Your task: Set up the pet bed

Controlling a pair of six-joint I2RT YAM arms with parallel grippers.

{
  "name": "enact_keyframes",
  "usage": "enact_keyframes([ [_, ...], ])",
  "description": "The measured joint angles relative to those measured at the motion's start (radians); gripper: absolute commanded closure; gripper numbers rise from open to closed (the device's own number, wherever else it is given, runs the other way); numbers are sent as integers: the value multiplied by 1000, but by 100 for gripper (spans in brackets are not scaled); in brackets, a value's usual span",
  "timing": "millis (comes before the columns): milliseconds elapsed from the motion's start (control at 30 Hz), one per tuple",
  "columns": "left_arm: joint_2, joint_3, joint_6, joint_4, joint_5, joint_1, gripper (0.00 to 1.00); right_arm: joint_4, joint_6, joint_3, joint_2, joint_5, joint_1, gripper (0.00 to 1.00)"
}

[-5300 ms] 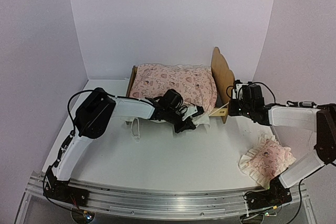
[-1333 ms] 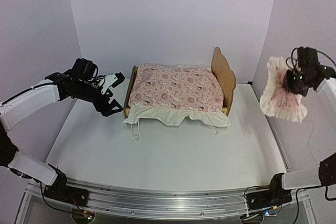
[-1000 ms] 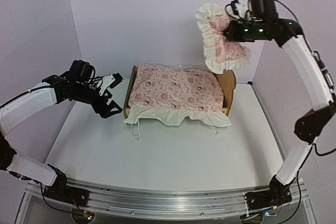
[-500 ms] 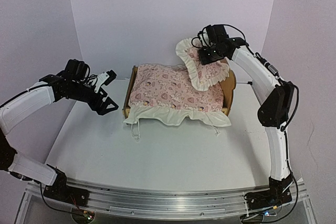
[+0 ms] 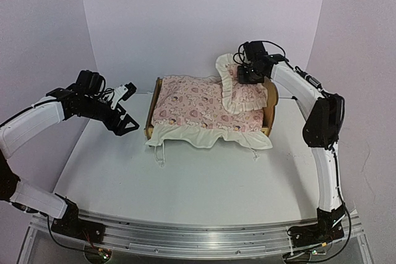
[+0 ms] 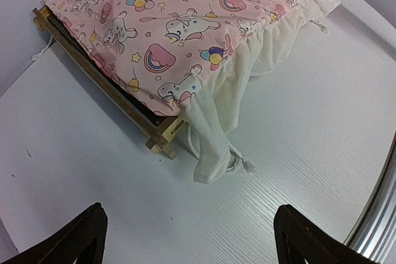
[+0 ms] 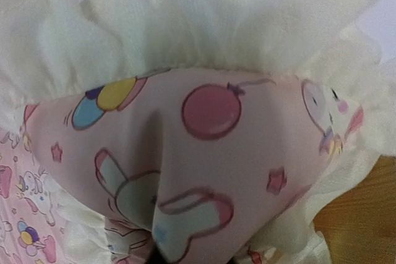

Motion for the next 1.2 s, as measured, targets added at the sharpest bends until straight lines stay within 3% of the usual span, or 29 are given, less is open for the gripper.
enact_keyframes([
  [100,0,0,0,0,0,0,4,1,19,-1,18,14,0,39],
  [433,0,0,-1,0,4,2,4,3,14,-6,2,95,-4,32],
  [633,0,0,-21,0,7,21,4,7,-44,-110,-187,55,-7,21],
  [800,-13,0,-111,0,0,91,4,35,-83,-397,-525,55,-45,20],
  [1033,-137,-102,-252,39,3,240,1,89,-61,-1041,-1056,133,-299,15],
  [1200,-187,-273,-322,108,-3,288,0,114,-59,-1445,-1304,144,-279,14],
])
